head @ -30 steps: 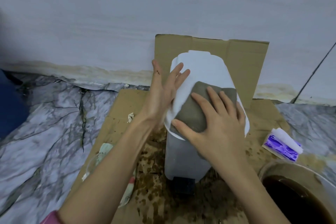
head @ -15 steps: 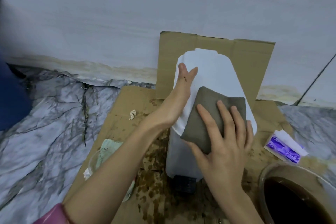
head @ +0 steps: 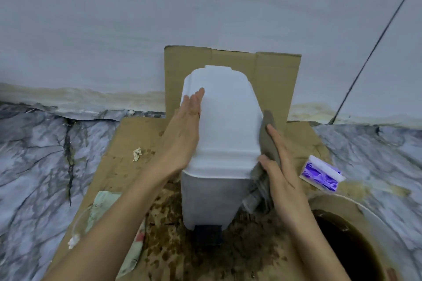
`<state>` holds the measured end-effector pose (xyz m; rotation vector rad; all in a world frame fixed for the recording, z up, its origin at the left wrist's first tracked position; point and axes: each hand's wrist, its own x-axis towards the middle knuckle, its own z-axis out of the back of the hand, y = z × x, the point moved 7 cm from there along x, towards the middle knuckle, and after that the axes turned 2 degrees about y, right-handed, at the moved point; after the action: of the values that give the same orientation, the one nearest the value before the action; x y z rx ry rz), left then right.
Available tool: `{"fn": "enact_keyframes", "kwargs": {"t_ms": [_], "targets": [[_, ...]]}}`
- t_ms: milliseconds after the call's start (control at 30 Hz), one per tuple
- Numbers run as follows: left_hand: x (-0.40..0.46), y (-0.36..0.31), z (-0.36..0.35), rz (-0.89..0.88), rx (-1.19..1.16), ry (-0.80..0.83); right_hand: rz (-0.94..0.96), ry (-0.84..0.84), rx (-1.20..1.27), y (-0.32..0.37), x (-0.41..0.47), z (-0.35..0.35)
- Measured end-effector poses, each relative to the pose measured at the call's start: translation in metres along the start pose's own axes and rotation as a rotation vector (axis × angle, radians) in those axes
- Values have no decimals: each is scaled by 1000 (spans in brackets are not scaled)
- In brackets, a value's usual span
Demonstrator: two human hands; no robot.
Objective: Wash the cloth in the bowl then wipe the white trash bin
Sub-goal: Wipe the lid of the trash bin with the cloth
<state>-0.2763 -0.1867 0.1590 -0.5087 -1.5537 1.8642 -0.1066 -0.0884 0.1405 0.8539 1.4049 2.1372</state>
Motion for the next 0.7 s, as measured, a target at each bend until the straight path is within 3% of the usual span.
{"fn": "enact_keyframes", "kwargs": {"t_ms": [133, 200, 433, 600, 700], "targets": [[-4, -3, -1, -40, 163, -38, -218, -30, 255, -19, 38, 1], [-4, -4, 0, -48, 171, -56, -248, -66, 255, -21, 39, 1], [-10, -4, 1, -55, 175, -90, 165, -411, -269, 6, -60, -10], [-12, -5, 5, -26, 170, -124, 318, -334, -603, 31, -59, -37], [-14, -8, 2, -25, 183, -111, 339, -332, -616, 25, -58, -25]]}}
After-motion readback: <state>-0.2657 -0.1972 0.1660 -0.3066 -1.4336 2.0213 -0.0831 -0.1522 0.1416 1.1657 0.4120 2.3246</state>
